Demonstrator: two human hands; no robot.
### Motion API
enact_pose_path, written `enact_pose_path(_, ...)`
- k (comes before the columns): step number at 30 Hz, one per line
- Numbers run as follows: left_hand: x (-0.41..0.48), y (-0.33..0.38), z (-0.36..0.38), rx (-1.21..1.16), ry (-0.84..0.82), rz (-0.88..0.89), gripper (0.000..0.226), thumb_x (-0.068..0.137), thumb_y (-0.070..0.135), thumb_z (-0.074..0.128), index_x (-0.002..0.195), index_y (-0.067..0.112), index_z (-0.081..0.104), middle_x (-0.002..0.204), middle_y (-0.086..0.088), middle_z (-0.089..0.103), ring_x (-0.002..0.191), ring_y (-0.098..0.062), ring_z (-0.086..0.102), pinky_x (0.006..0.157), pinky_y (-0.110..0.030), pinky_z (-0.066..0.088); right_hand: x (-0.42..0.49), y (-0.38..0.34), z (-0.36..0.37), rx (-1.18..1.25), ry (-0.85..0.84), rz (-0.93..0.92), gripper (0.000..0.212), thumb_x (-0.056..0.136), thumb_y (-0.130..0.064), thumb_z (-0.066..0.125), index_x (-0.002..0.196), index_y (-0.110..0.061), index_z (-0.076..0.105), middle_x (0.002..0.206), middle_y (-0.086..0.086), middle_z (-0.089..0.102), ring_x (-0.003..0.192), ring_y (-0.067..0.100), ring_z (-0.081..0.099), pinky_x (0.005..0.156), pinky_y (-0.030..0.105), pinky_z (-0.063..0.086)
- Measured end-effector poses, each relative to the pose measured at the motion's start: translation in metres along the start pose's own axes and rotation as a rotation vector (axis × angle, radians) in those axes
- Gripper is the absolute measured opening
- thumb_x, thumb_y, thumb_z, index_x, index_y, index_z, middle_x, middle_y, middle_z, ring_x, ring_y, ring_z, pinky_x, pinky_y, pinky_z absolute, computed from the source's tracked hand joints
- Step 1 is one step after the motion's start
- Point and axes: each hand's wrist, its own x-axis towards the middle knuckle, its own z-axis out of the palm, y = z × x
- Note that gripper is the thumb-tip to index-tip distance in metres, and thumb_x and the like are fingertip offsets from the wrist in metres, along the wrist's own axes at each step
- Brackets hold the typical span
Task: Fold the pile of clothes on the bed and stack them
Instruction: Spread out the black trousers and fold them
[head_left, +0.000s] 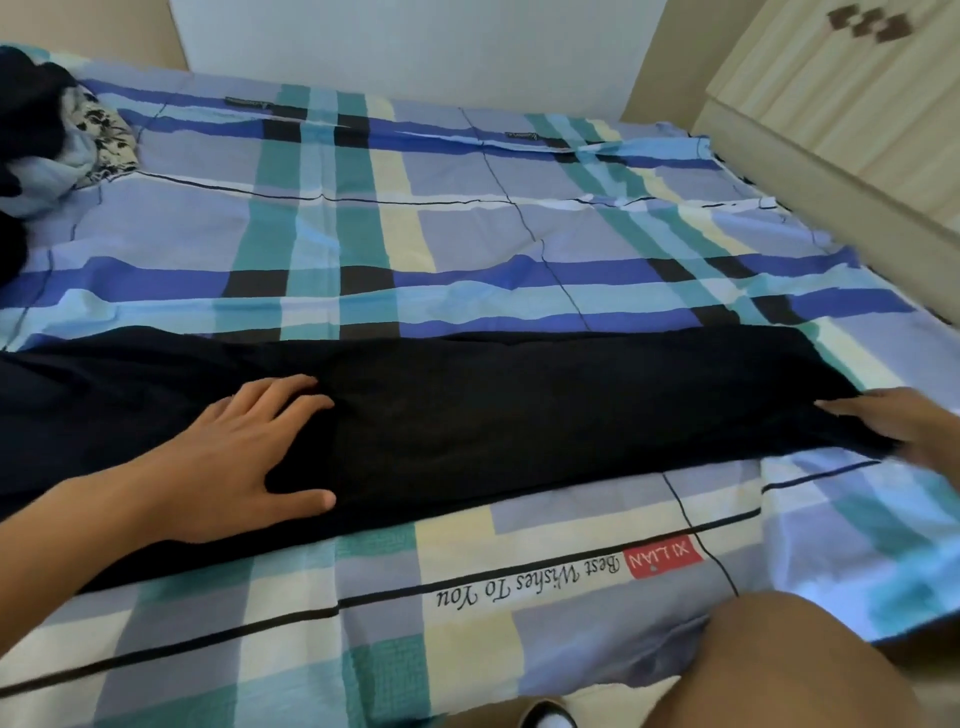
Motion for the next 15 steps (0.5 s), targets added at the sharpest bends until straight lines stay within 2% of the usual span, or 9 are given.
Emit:
enact_pose_path(3, 0.009, -0.010, 0.020, -0.013, 0.053, -0.013, 0.108, 0.067, 0.099, 0.028, 0.156, 0.042, 0.013, 0.165, 0.014, 0.004, 0.147, 0.002, -0.010, 0.122, -0.045, 0.015, 0.001, -0.034, -0.009, 0.080, 0.004, -0.030, 0.023, 0.087, -0.009, 0.076, 0.097, 0.006, 0.063, 0.071, 0.012, 0.053, 0.055, 0.024, 0.043, 0.043, 0.027, 0.037)
enact_pose_path(4, 0.011, -0.015, 0.026, -0.031, 0.069, -0.022, 0.104, 0.067, 0.098, 0.033, 0.155, 0.046, 0.015, 0.165, 0.012, 0.010, 0.147, 0.002, -0.006, 0.121, -0.049, 0.018, 0.001, -0.042, -0.009, 0.104, -0.001, -0.050, 0.023, 0.086, -0.011, 0.077, 0.100, 0.002, 0.065, 0.073, 0.011, 0.055, 0.057, 0.022, 0.046, 0.044, 0.025, 0.038)
enact_pose_path(7, 0.015, -0.020, 0.030, -0.089, 0.072, -0.036, 0.094, 0.067, 0.093, 0.044, 0.149, 0.055, 0.018, 0.164, 0.010, 0.020, 0.149, -0.023, 0.021, 0.116, -0.057, 0.026, -0.001, -0.064, -0.010, 0.216, -0.048, -0.156, 0.034, 0.084, -0.015, 0.078, 0.116, -0.006, 0.068, 0.101, 0.010, 0.067, 0.083, 0.022, 0.061, 0.068, 0.029, 0.051)
enact_pose_path(9, 0.013, -0.020, 0.027, -0.080, 0.072, -0.034, 0.093, 0.067, 0.094, 0.043, 0.148, 0.057, 0.017, 0.161, 0.018, 0.013, 0.149, -0.027, 0.022, 0.116, -0.055, 0.026, -0.016, -0.094, -0.007, 0.253, -0.099, -0.267, 0.040, 0.085, -0.010, 0.076, 0.123, -0.006, 0.066, 0.110, 0.011, 0.069, 0.093, 0.023, 0.065, 0.080, 0.032, 0.055)
enact_pose_path(12, 0.014, -0.016, 0.021, -0.045, 0.019, -0.031, 0.100, 0.063, 0.100, 0.030, 0.150, 0.053, 0.013, 0.155, 0.025, 0.002, 0.152, -0.021, 0.012, 0.120, -0.047, 0.021, -0.058, -0.141, 0.006, 0.279, -0.156, -0.429, 0.035, 0.084, -0.004, 0.075, 0.118, -0.005, 0.067, 0.109, 0.013, 0.071, 0.093, 0.026, 0.070, 0.072, 0.029, 0.056)
enact_pose_path(15, 0.009, -0.004, 0.006, -0.016, -0.061, -0.043, 0.120, 0.056, 0.105, 0.010, 0.157, 0.041, 0.007, 0.162, 0.019, -0.004, 0.153, -0.015, 0.000, 0.122, -0.037, 0.013, -0.113, -0.183, 0.028, 0.173, -0.172, -0.594, 0.027, 0.082, -0.005, 0.077, 0.108, -0.007, 0.069, 0.091, 0.011, 0.071, 0.069, 0.017, 0.069, 0.051, 0.022, 0.051)
